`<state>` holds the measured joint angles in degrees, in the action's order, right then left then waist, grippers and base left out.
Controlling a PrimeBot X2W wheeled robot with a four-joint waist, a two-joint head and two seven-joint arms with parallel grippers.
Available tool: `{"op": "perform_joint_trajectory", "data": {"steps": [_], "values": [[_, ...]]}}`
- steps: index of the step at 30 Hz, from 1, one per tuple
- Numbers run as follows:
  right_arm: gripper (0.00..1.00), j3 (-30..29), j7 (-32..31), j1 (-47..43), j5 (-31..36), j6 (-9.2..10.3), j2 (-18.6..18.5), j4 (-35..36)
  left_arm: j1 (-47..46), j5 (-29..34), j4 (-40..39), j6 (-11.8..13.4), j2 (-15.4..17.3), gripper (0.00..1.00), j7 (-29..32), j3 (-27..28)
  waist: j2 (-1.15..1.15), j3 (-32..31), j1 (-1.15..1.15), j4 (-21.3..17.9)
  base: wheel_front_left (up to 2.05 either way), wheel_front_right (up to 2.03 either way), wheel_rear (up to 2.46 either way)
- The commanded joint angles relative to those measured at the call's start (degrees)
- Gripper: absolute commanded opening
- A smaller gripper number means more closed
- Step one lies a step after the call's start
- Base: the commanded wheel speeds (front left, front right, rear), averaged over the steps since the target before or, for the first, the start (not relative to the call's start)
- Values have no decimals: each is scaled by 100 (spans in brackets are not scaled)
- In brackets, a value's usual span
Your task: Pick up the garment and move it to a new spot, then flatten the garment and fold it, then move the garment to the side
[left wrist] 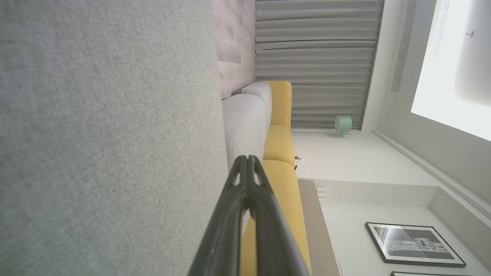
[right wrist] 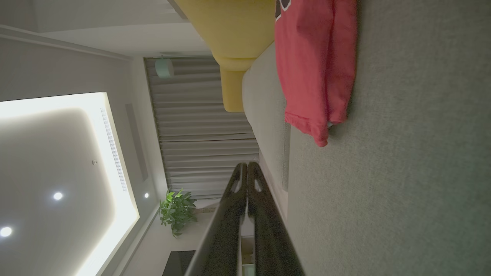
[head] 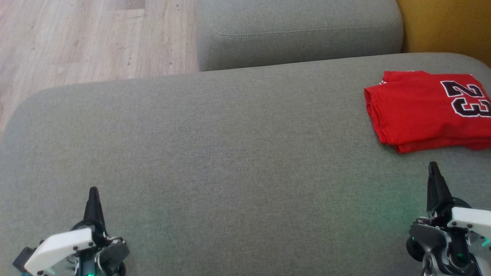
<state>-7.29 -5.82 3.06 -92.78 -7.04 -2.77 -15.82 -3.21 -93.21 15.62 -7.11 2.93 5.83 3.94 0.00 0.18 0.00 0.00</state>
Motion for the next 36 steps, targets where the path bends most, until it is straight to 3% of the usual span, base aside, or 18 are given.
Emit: {"op": "perform_joint_trajectory", "data": {"steps": [1,36], "values": [[0,113,-38,309,31,-45,-39,181,-294,74,-159,-37,26,0,35,220,0,0,0,0,0,0,0],[0,95,-52,311,46,-45,-27,180,-296,89,-158,-37,13,0,50,238,0,0,0,0,0,0,0]]}}
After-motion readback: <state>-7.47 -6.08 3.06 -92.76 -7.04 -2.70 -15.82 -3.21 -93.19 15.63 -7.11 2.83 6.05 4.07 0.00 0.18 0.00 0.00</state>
